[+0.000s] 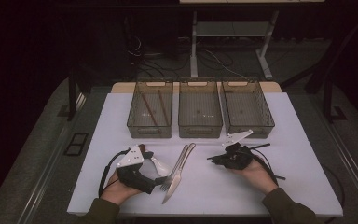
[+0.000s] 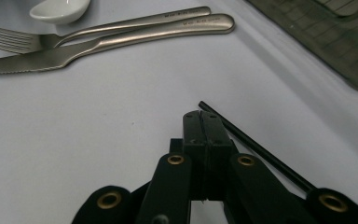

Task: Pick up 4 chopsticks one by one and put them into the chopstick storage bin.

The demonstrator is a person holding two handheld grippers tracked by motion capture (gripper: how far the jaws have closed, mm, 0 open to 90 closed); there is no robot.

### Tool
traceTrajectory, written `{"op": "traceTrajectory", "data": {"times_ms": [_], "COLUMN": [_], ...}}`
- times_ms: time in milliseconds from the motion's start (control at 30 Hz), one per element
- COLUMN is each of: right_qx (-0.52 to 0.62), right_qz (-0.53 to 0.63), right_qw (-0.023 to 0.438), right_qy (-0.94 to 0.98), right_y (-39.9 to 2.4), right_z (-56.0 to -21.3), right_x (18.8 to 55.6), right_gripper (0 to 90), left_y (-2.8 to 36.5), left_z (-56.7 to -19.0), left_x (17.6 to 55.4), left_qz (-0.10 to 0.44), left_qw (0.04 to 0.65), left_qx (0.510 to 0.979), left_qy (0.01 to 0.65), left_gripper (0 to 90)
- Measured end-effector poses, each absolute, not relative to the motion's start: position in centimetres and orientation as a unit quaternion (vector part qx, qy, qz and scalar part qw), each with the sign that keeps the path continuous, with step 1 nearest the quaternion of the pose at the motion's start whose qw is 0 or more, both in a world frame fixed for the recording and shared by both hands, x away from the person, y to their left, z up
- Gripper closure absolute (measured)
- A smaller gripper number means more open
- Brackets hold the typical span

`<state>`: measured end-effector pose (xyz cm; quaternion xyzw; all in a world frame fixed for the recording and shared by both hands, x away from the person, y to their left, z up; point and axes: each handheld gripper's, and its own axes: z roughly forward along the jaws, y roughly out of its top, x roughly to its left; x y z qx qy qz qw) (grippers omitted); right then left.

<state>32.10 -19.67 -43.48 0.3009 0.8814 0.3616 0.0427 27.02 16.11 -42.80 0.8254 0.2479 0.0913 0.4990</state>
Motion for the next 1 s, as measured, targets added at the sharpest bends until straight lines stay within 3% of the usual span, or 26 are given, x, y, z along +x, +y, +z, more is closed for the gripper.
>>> {"op": "traceTrajectory", "data": {"times_ms": [1000], "right_qx": [0.422], "right_qz": [0.314], "right_qw": [0.105], "right_qy": [0.844], "right_y": [-36.2], "right_z": [-42.8], "right_x": [27.2], "right_gripper": [89.6], "left_y": [16.0], "left_z": [-42.8], "left_x": [27.0], "left_qz": [0.092], "left_qw": [0.498], "left_qx": [0.826], "left_qy": [0.248], "left_gripper": [0.0]}}
